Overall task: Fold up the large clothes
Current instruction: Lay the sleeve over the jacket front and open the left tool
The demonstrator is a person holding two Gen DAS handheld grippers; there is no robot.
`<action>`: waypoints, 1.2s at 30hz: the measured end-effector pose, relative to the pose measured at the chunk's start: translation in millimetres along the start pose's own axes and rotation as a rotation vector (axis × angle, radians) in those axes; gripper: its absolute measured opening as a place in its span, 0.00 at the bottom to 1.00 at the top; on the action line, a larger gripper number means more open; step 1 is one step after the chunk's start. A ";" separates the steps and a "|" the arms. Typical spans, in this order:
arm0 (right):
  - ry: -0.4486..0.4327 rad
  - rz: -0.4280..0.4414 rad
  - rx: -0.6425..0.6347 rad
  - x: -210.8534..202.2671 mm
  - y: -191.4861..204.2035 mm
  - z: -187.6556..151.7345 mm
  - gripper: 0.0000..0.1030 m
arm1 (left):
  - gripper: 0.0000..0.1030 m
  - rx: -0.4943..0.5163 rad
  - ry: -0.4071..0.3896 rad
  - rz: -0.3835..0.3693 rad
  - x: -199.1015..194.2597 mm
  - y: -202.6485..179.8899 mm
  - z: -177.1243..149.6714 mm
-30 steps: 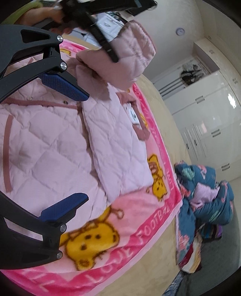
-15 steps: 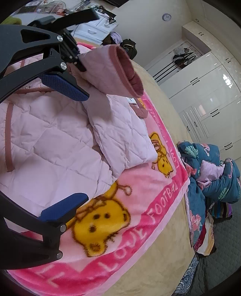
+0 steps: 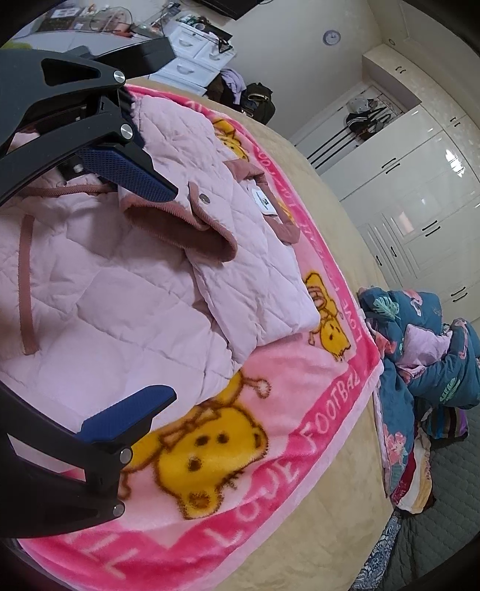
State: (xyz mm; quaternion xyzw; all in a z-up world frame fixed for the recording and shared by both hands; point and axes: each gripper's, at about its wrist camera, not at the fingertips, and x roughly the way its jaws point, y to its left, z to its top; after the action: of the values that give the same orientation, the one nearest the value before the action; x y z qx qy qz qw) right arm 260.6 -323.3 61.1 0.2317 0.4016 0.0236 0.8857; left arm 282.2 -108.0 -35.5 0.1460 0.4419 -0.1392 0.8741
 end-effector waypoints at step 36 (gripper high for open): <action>0.202 0.129 -0.049 77.7 62.9 -47.4 0.96 | 0.91 -0.429 -0.117 0.141 -75.6 162.6 -57.9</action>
State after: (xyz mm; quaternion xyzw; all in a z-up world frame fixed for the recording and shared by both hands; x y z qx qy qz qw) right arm 288.0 -231.0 6.6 0.2320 0.4722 0.1137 0.8427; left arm 257.3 71.9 14.7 -0.0206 0.3987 0.0112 0.9168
